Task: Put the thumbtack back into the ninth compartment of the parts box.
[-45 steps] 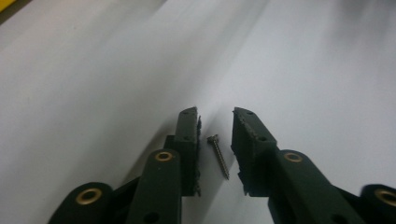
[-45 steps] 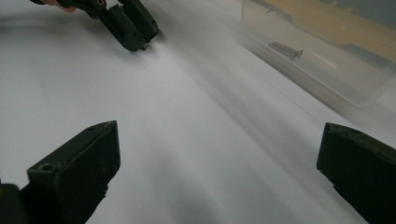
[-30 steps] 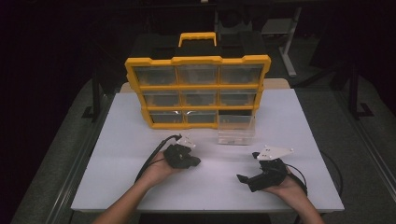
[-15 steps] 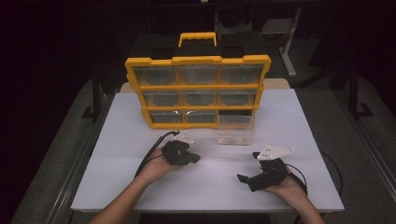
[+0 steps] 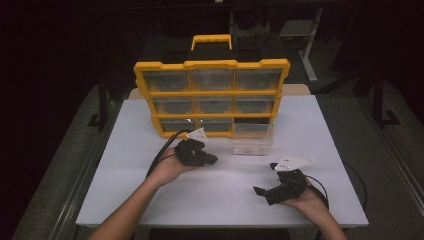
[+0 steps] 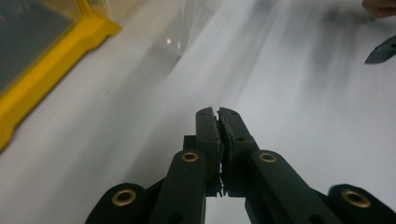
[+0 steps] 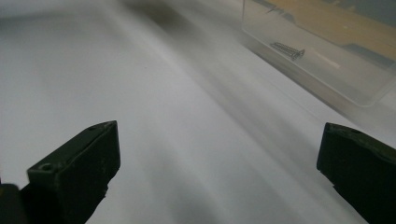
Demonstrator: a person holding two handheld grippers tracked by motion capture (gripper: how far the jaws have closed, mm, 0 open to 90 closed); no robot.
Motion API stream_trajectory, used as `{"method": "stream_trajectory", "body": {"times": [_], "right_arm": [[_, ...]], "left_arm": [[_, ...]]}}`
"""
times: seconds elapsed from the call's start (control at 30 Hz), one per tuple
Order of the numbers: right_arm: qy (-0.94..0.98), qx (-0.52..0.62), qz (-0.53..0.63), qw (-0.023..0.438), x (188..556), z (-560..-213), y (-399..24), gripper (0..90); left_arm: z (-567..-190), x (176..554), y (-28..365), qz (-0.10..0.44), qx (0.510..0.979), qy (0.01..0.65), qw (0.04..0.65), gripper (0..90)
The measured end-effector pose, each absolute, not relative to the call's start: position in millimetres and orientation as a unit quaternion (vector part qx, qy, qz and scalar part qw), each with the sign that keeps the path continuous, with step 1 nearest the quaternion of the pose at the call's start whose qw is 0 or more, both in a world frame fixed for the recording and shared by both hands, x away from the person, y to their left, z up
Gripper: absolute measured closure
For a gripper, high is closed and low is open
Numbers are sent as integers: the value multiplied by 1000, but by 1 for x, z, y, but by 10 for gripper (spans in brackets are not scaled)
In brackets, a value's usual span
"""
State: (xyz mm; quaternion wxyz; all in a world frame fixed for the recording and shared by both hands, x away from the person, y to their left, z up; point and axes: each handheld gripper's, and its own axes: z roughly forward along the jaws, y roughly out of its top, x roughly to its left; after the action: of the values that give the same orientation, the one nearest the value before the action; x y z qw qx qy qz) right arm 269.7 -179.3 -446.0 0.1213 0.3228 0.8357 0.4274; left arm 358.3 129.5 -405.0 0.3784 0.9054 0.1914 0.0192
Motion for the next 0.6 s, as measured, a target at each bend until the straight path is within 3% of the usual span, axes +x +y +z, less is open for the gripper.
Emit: {"method": "stream_trajectory", "body": {"times": [0.6], "right_arm": [[836, 323, 426, 122, 270, -446, -179, 0]], "left_arm": [[-366, 380, 109, 20, 905, 157, 396, 872]]}}
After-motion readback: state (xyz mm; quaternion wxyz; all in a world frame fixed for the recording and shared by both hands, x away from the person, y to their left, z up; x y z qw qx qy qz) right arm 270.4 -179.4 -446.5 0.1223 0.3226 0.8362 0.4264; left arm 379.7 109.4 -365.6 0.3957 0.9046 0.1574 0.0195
